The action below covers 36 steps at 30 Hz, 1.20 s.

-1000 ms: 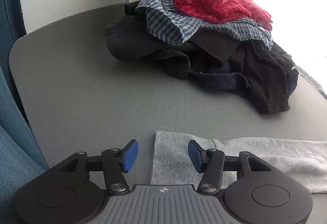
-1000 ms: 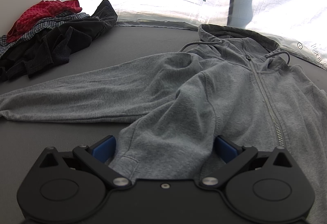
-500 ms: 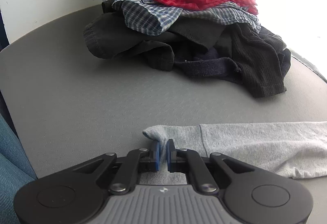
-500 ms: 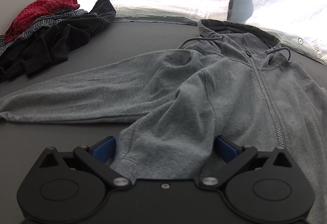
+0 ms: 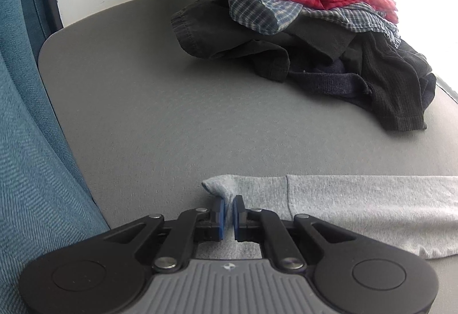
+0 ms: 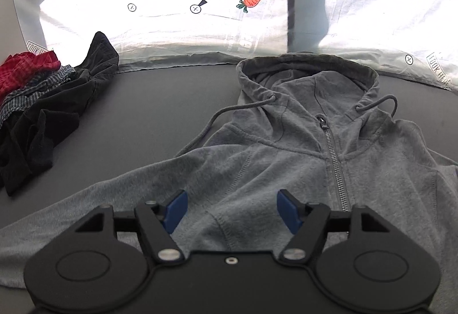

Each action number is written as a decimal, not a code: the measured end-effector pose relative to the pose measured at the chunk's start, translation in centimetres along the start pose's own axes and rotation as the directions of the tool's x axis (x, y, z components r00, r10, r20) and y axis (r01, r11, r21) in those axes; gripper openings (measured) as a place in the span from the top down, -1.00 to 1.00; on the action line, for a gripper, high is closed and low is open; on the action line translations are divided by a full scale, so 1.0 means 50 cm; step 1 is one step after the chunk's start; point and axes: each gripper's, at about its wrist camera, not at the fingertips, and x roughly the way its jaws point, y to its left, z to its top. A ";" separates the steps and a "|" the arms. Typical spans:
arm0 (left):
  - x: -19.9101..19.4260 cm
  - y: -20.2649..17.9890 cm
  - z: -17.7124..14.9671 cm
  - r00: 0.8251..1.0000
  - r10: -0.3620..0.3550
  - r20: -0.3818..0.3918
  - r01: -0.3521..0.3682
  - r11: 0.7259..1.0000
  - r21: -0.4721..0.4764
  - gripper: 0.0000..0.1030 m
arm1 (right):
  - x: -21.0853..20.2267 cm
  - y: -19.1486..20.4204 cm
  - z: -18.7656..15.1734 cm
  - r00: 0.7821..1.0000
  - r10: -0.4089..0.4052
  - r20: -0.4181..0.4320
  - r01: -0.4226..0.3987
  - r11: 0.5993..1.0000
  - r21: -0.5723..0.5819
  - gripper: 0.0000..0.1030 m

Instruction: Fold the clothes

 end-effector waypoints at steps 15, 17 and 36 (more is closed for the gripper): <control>0.007 -0.035 0.031 0.993 0.104 -0.063 -0.103 0.994 0.020 0.84 | 0.218 -0.005 0.133 0.994 0.031 -0.110 -0.039 0.996 -0.078 0.11; 0.006 -0.036 0.031 0.992 0.108 -0.061 -0.106 0.994 0.029 0.84 | 0.220 -0.005 0.132 0.995 0.012 -0.095 -0.020 0.996 -0.088 0.58; 0.008 -0.030 0.031 0.993 0.110 -0.052 -0.109 0.994 0.018 0.80 | 0.231 -0.059 0.174 0.999 0.029 -0.031 -0.027 0.999 0.046 0.39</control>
